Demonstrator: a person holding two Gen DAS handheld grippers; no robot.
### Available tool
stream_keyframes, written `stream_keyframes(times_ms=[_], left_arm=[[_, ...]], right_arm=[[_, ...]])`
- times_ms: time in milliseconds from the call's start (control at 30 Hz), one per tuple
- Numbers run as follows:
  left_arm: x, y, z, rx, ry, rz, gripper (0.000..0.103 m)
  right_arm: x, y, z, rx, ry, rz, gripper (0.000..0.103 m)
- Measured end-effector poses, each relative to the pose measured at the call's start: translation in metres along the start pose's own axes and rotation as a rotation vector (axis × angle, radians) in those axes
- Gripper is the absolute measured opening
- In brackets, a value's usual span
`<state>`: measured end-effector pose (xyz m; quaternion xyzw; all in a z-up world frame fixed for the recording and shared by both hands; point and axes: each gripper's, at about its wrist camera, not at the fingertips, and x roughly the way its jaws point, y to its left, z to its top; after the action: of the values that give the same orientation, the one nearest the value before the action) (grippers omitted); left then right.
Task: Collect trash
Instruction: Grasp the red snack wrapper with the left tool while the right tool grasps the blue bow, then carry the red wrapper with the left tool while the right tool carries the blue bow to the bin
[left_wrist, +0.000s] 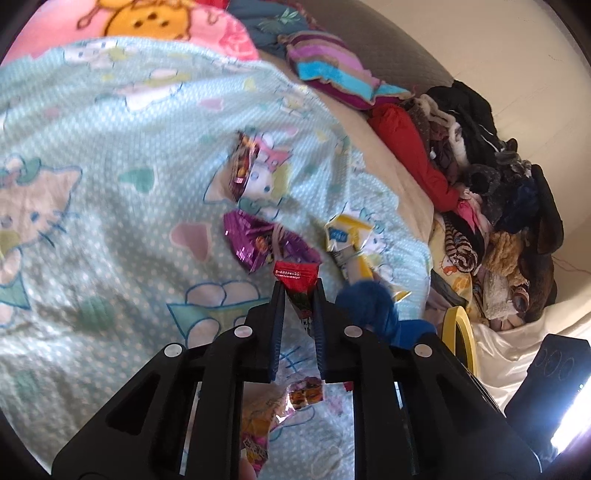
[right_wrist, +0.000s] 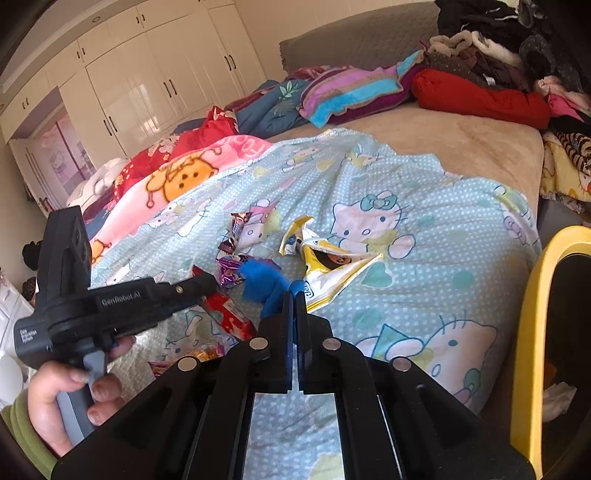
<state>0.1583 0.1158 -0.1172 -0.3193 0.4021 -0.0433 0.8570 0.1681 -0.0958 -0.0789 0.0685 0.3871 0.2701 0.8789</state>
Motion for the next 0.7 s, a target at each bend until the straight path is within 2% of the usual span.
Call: stream_keyframes(times_ms=[400, 700], left_arm=[[-0.033, -0.041, 0.007, 0.12, -0.084, -0.021, 0.009], [-0.049, -0.068, 0.005, 0.184, -0.117, -0.039, 0.008]], right_arm=[[-0.04, -0.003, 0.0, 0.024, -0.043, 0.034, 0.002], [-0.063, -0.004, 0.002, 0.03, -0.078, 0.044, 0.002]])
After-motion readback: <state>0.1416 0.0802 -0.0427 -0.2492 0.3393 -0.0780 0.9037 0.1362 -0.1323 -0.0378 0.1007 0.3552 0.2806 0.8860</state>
